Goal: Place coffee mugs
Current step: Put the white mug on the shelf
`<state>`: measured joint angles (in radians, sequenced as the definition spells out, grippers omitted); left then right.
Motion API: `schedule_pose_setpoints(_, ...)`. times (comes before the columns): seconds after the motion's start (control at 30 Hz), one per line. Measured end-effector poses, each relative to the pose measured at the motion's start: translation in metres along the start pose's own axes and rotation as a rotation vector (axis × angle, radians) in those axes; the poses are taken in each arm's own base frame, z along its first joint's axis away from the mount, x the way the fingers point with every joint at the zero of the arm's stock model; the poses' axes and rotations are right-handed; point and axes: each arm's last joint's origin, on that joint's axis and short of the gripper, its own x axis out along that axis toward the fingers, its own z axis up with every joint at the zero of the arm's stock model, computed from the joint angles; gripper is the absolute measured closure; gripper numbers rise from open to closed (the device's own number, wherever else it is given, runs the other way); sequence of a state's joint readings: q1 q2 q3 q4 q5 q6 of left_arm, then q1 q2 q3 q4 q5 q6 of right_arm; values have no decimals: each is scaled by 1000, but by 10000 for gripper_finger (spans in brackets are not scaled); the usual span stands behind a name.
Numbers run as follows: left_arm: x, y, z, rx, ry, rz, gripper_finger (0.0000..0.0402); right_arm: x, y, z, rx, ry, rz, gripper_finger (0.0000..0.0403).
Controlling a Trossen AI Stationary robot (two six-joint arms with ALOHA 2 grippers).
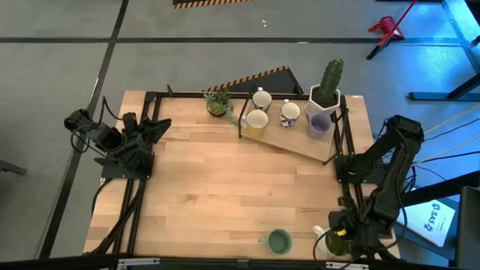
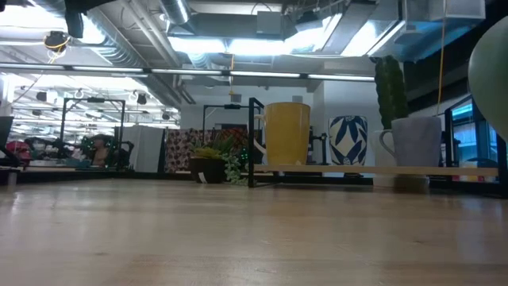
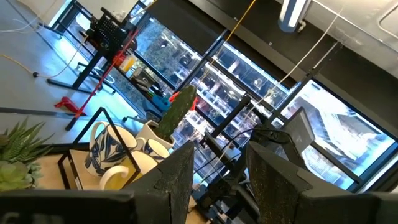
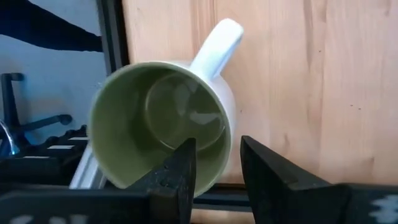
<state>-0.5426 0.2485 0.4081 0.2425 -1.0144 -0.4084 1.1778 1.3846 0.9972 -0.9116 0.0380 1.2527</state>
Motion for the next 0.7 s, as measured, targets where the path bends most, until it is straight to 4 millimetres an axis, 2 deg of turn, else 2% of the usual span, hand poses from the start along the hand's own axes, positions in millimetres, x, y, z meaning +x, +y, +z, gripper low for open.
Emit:
schedule_pose_setpoints(0.17, 0, 0, 0, -1, 0, 0, 259, 19, -6, -4, 36, 27, 32, 292)
schedule_pose_setpoints(0.3, 0, 0, 0, -1, 0, 0, 259, 26, -12, -7, 80, 54, 20, 296)
schedule_pose_setpoints(0.37, 0, 0, 0, -1, 0, 0, 259, 27, -11, -7, 81, 60, 28, 314)
schedule_pose_setpoints(0.5, 0, 0, 0, -1, 0, 0, 259, 30, -15, -5, 98, 99, 32, 386)
schedule_pose_setpoints(0.7, 0, 0, 0, -1, 0, -1, 259, 32, -22, 6, 133, 101, 23, 394)
